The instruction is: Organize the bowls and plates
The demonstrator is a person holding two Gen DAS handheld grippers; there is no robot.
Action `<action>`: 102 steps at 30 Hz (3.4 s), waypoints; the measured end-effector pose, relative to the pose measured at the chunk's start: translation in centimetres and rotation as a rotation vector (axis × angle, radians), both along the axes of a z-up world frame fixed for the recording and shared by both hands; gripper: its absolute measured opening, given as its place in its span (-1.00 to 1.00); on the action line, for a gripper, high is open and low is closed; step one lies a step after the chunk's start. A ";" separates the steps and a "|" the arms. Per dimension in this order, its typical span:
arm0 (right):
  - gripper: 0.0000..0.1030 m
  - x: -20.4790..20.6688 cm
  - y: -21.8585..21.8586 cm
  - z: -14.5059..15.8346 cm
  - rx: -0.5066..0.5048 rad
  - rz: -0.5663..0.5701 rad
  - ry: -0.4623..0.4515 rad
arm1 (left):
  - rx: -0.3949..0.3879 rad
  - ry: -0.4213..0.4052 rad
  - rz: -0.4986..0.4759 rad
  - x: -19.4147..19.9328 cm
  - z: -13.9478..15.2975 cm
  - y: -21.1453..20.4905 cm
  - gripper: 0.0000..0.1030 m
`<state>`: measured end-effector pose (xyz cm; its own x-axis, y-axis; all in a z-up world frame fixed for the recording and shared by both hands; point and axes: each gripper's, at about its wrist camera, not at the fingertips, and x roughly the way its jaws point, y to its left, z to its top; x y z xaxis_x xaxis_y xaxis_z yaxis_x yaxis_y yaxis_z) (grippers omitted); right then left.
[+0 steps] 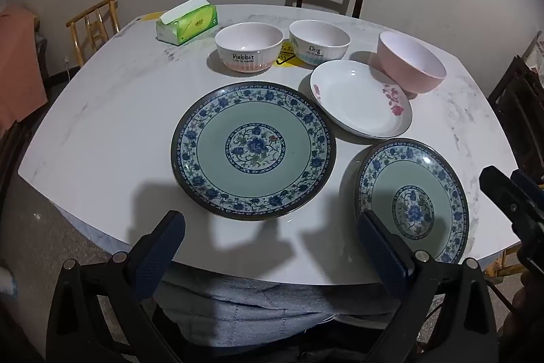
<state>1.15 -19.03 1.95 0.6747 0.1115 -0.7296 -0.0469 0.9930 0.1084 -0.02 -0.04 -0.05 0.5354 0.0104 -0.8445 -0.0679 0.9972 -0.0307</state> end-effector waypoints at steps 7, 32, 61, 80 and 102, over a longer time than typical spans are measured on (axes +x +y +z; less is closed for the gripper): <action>1.00 0.0 -0.2 0.3 0.002 0.004 -0.001 | -0.012 0.027 -0.011 1.1 -0.6 0.2 0.87; 1.00 -0.8 0.3 -0.3 0.025 0.017 0.004 | -0.013 0.028 0.016 -0.2 -0.7 0.5 0.86; 1.00 -0.9 0.5 -0.3 0.031 0.019 0.014 | -0.013 0.036 0.016 -0.3 -1.2 0.4 0.85; 1.00 -0.8 0.8 -0.1 0.025 0.028 0.012 | -0.015 0.036 0.018 -0.3 -1.3 0.4 0.85; 0.99 0.5 2.0 -0.8 0.087 0.131 0.049 | -0.071 0.047 0.050 0.3 -1.9 3.2 0.77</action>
<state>1.68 -17.03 1.11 0.6138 0.2607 -0.7452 -0.1680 0.9654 0.1994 0.24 3.19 -1.91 0.4955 -0.0245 -0.8683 -0.1207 0.9880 -0.0967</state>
